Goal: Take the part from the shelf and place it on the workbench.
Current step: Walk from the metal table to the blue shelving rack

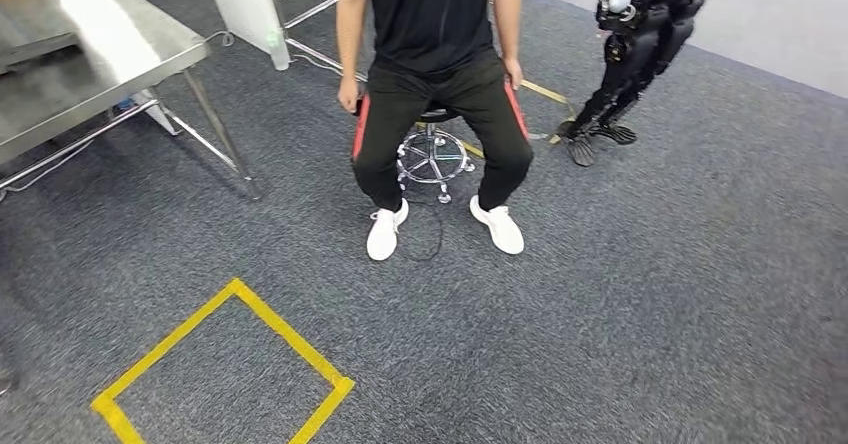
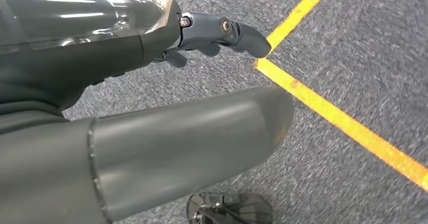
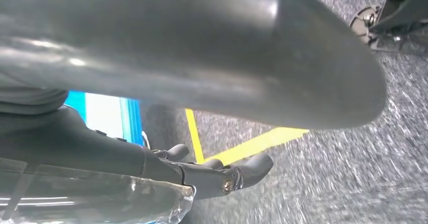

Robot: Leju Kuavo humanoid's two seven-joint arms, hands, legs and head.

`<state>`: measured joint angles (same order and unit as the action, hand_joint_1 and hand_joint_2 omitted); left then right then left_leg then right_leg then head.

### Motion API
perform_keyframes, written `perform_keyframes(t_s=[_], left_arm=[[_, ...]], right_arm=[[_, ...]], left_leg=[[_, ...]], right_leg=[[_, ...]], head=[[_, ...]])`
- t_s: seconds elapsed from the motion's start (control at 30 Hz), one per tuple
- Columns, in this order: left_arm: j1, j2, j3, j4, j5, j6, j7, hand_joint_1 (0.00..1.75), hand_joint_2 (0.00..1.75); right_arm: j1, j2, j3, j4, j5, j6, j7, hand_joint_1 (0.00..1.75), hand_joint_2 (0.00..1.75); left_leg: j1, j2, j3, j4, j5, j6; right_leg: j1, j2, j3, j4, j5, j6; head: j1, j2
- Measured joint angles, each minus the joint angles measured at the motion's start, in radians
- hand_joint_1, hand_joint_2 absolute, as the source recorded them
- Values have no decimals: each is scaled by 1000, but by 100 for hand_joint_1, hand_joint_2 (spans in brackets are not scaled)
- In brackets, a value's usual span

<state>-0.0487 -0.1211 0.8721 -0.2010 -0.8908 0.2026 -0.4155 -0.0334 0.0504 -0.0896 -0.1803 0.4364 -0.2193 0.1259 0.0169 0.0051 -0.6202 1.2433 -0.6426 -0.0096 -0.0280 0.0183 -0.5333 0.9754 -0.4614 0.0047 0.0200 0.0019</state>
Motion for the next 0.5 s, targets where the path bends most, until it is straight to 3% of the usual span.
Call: perform_keyframes(t_s=[0.03,0.07,0.1,0.17,0.23,0.3,0.33,0.4,0.43,0.5], left_arm=[[1,0,0,0,0,0,0,0,0],[2,0,0,0,0,0,0,0,0],[2,0,0,0,0,0,0,0,0],[2,1,0,0,0,0,0,0,0],[2,2,0,0,1,-1,0,0,0],[0,0,0,0,2,-2,0,0,0],[-2,-1,0,0,2,-2,0,0,0],[-4,-3,1,-1,3,-2,-1,0,0],[-4,-3,1,-1,3,-2,-1,0,0],[-3,-3,2,-1,3,-3,-1,0,0]], right_arm=[[1,1,0,0,0,0,0,0,0],[2,2,0,0,0,0,0,0,0],[2,2,0,0,0,0,0,0,0],[0,4,0,0,0,1,0,0,0],[-4,6,0,0,3,2,0,0,0],[-5,6,0,0,6,6,1,0,0],[-4,6,0,0,6,8,1,0,0],[-6,5,0,0,6,11,1,0,0],[-9,5,0,0,6,11,1,0,0],[-13,4,0,0,6,12,-1,0,0]], left_leg=[[0,-4,-15,31,-3,-1],[1,-6,-11,22,15,0],[2,-12,11,-25,50,1],[8,-60,73,-162,119,7],[9,-99,102,-235,140,12],[3,-85,101,-243,141,22],[2,-71,102,-249,146,31],[1,-40,104,-263,157,48],[1,-23,104,-266,160,53],[-3,13,100,-266,161,56]], right_leg=[[1,13,-2,2,1,0],[2,27,-3,4,1,0],[2,42,-2,6,1,0],[4,70,-5,13,2,4],[8,94,-17,18,4,16],[7,118,-33,16,12,34],[7,114,-40,20,12,40],[10,67,-71,72,-17,40],[10,33,-98,128,-46,35],[9,0,-160,260,-106,32]], head=[[0,0],[0,0],[0,0],[0,0],[0,0],[1,0],[1,0],[4,0],[7,0],[11,0]])
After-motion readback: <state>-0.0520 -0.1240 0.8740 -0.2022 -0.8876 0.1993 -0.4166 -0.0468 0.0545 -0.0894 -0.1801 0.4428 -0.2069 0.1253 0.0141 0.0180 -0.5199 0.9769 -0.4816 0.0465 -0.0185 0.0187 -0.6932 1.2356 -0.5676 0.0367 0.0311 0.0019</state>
